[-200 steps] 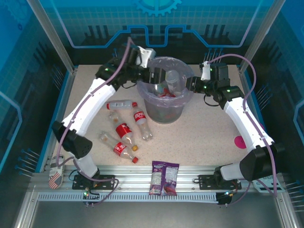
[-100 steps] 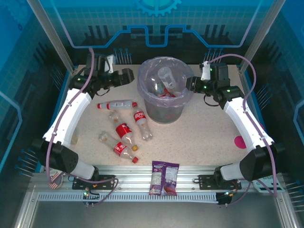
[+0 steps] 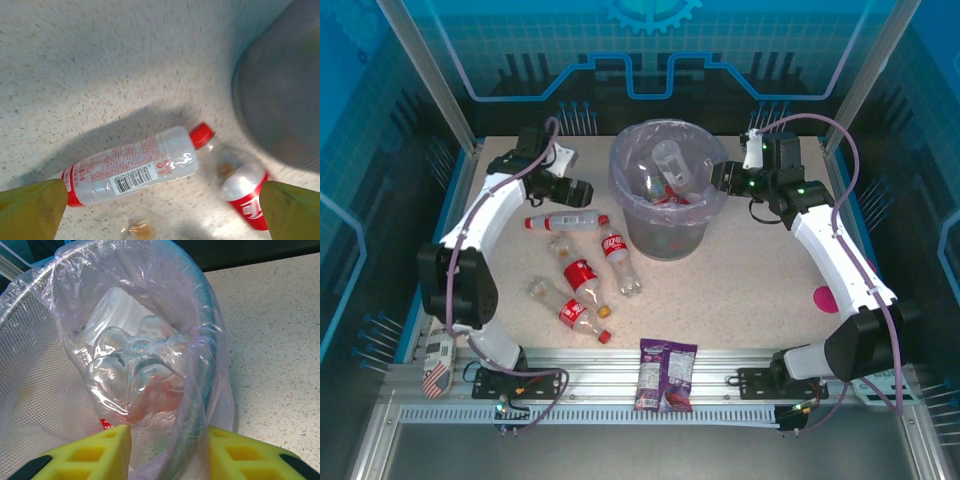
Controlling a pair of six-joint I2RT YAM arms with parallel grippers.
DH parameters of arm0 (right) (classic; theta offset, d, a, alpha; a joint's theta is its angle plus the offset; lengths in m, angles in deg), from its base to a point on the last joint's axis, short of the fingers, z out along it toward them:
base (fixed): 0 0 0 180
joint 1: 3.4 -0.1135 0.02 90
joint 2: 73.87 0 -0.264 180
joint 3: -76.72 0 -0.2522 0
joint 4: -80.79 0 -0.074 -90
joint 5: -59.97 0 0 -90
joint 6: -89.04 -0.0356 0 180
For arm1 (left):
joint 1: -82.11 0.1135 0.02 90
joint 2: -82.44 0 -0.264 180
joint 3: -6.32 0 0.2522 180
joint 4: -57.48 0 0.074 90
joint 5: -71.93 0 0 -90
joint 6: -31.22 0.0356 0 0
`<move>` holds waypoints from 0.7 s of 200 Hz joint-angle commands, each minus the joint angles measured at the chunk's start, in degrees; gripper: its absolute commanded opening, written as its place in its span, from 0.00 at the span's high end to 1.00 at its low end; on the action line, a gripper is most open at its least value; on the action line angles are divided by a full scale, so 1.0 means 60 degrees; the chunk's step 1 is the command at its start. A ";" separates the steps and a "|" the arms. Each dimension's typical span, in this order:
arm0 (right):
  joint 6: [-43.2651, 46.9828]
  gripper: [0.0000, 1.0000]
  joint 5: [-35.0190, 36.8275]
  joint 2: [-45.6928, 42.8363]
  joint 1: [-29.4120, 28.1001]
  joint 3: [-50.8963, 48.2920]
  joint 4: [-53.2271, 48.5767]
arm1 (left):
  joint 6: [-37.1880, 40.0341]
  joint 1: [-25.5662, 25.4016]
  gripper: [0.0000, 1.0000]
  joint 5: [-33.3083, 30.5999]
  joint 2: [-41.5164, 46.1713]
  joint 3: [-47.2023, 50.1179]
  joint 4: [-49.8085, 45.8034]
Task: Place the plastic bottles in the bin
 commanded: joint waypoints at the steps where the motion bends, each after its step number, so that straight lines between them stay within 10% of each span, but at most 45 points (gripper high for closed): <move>1: -0.0038 0.60 -0.0176 -0.0195 -0.0172 0.0095 0.0150 | 0.2502 -0.0022 0.01 0.0092 -0.0659 -0.0169 -0.0621; 140: -0.0029 0.60 -0.0074 -0.0150 -0.0142 0.0069 0.0063 | 0.3755 0.0111 0.01 0.0211 -0.2430 0.0433 0.0719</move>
